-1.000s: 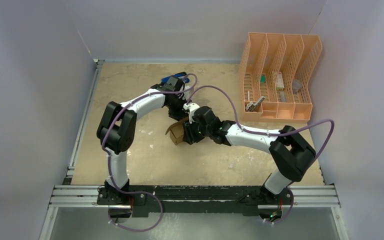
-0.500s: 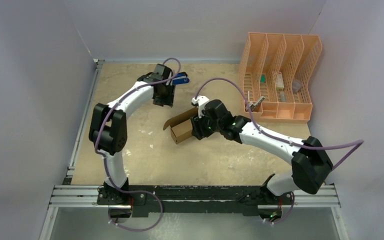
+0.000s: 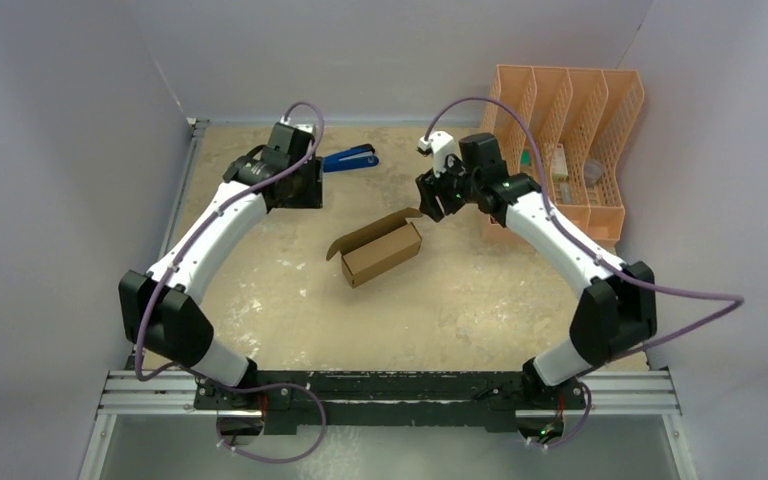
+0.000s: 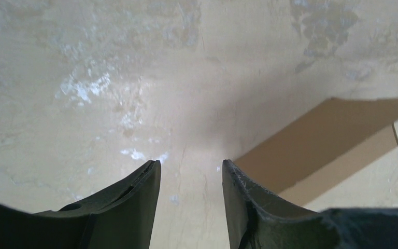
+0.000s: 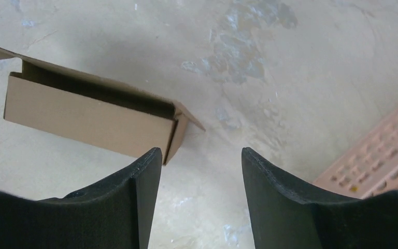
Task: Fold the paper box
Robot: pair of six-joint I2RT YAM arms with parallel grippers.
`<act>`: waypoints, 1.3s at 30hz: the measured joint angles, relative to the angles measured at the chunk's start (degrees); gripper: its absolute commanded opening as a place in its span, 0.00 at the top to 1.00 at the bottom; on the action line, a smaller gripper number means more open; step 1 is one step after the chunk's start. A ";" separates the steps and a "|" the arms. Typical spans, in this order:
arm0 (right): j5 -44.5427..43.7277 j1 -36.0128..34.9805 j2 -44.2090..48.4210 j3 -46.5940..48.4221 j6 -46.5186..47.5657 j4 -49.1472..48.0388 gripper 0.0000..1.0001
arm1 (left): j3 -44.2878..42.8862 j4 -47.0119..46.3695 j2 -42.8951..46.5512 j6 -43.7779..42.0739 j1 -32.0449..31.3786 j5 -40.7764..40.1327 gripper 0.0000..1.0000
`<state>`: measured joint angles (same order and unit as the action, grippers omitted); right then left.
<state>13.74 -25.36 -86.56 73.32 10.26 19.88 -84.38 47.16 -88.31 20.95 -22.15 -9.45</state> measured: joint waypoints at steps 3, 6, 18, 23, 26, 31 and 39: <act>3.61 0.17 -4.72 4.28 3.39 0.94 0.41 | 1.97 1.97 1.88 0.07 0.00 2.99 0.52; 6.67 0.17 -9.11 7.87 6.34 2.16 0.43 | 3.76 3.43 2.75 0.04 0.00 6.93 0.52; 10.03 0.13 -16.46 10.99 11.52 6.05 0.72 | 8.57 5.42 4.57 -0.55 -0.59 16.28 0.52; 10.03 0.13 -16.44 10.99 11.39 6.64 0.88 | 8.81 5.29 2.99 -0.57 -2.78 16.74 0.52; 10.03 0.13 -16.44 10.99 10.78 6.97 0.94 | 8.83 5.18 1.05 -0.57 -3.91 16.65 0.53; 9.79 -0.13 -16.44 10.99 9.90 7.28 0.98 | 8.87 5.16 -1.01 -0.57 -5.01 15.39 0.55; 9.31 -0.57 -16.44 10.99 9.33 7.43 0.98 | 8.85 5.01 -1.66 -0.59 -5.42 12.55 0.55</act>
<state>23.05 -25.93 -103.00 84.31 19.59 27.31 -75.53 52.16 -89.97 20.36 -27.57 3.09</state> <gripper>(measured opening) 0.027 0.435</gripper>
